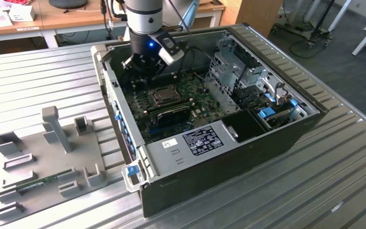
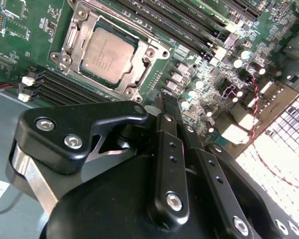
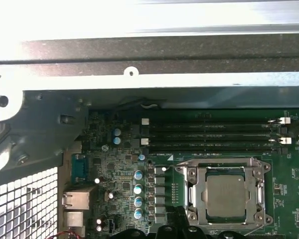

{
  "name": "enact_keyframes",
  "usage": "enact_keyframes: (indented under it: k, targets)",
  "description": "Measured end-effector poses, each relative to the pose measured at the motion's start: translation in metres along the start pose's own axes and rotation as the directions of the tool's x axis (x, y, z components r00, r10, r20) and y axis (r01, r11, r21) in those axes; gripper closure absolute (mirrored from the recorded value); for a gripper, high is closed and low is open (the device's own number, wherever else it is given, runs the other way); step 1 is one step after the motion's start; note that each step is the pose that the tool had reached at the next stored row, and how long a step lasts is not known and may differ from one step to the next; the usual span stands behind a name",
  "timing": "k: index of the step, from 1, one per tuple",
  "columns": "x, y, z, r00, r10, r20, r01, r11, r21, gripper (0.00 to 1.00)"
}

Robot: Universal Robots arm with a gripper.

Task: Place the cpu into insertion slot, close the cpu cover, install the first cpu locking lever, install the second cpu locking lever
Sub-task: 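Install the first cpu locking lever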

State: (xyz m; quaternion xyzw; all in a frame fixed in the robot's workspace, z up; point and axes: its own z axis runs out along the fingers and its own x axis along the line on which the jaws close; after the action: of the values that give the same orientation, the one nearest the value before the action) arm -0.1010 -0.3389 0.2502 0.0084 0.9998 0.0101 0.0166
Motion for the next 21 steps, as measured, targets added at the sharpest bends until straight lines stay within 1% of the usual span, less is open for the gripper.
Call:
enact_keyframes:
  k: [2,8,18,21]
  targets:
    - [0.0011,0.0,0.0,1.0,0.0,0.0001,0.0,1.0,0.0001,0.9]
    - [0.0013,0.0,-0.0002,1.0,0.0,0.0,0.0,1.0,0.0,0.9]
    - [0.0011,0.0001,-0.0057,1.0,0.0,-0.0001,0.0,1.0,0.0002,0.9]
    - [0.0011,0.0001,-0.0057,1.0,0.0,0.0002,0.0,1.0,-0.0002,0.9]
